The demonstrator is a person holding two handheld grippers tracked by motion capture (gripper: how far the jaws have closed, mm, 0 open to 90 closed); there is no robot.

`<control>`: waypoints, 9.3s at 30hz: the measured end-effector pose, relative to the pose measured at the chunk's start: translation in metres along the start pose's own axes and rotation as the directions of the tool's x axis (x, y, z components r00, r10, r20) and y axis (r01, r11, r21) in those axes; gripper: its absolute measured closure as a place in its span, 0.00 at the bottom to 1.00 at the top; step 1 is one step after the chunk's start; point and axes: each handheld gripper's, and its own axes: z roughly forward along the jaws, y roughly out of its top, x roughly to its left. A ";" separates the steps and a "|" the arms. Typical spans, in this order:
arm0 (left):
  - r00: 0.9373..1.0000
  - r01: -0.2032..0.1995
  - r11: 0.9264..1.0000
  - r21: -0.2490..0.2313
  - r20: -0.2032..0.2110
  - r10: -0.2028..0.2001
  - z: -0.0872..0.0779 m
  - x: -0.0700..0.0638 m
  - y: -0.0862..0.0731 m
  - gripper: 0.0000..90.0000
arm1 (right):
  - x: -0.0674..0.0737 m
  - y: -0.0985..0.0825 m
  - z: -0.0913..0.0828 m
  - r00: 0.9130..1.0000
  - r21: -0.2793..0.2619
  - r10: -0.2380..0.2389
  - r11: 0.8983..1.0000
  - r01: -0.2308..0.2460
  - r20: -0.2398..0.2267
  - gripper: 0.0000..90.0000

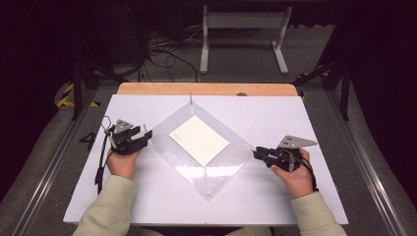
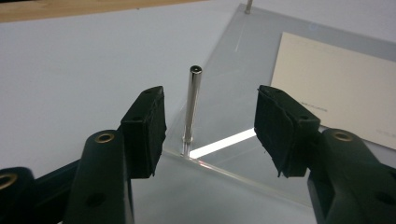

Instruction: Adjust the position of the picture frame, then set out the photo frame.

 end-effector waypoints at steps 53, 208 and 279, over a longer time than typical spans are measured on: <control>0.987 -0.100 0.993 0.061 0.134 0.092 -0.038 -0.013 -0.020 0.48 | 0.043 -0.005 0.033 0.943 0.314 -0.196 0.907 0.279 -0.271 0.92; 0.923 -0.215 0.975 0.052 0.338 0.186 -0.078 -0.067 -0.048 0.30 | -0.072 0.071 0.116 0.976 0.028 -0.014 1.000 0.009 0.216 0.95; 0.795 -0.450 0.821 -0.352 0.261 0.548 -0.059 -0.135 -0.017 0.58 | -0.104 0.070 0.136 0.951 -0.074 0.274 0.961 -0.266 0.142 0.95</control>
